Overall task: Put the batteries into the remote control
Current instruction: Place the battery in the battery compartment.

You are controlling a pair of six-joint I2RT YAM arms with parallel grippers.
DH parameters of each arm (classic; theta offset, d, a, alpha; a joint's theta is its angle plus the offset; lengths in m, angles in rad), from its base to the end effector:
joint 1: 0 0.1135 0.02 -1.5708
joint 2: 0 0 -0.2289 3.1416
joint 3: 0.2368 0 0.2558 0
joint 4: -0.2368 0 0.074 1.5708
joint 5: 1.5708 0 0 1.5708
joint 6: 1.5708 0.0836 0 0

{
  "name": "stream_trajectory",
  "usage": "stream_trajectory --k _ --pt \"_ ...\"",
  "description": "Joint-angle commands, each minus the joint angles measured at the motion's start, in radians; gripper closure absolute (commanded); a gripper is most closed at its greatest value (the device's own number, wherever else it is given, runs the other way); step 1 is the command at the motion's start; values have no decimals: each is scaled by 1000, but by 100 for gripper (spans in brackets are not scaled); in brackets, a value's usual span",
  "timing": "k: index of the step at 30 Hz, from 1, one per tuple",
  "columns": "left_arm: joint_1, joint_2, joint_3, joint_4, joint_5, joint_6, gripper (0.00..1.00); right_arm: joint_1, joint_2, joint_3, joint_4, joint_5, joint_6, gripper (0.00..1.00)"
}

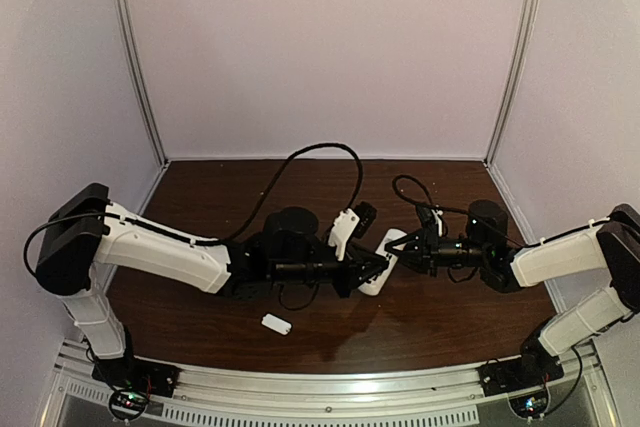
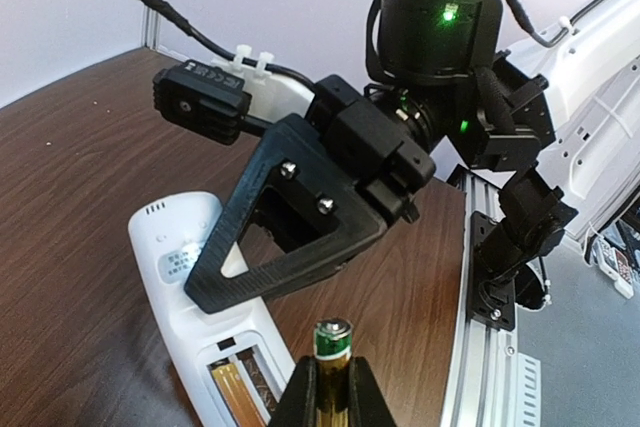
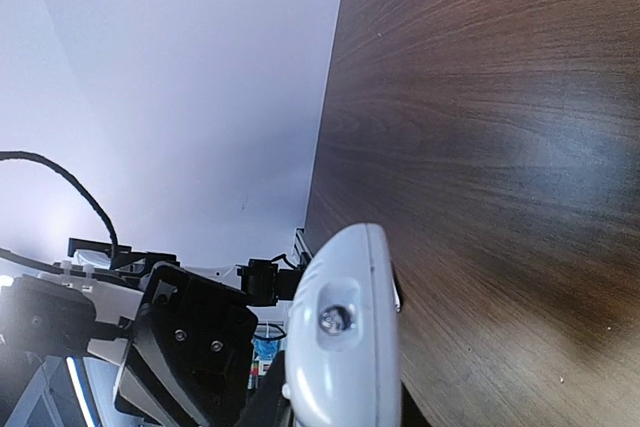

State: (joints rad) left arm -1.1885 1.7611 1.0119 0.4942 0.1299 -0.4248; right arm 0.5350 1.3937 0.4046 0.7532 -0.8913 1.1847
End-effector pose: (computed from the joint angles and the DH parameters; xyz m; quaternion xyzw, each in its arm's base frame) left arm 0.1534 -0.4105 0.1733 0.3311 0.7179 -0.4761 0.3851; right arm 0.2159 0.2035 0.1345 -0.0267 0.7568 0.6441 0.1079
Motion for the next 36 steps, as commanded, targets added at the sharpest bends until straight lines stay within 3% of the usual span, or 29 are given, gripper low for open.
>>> stream_trajectory --k 1,17,32,36 --pt "-2 29 20 52 -31 13 100 9 8 -11 53 -12 11 100" --pt "0 55 48 -35 -101 10 100 11 3 -9 65 -15 15 100" --pt "0 60 45 -110 -85 -31 100 11 -5 -6 60 -14 8 100" --pt "0 60 53 -134 -101 -44 93 12 -7 -4 58 -13 6 100"
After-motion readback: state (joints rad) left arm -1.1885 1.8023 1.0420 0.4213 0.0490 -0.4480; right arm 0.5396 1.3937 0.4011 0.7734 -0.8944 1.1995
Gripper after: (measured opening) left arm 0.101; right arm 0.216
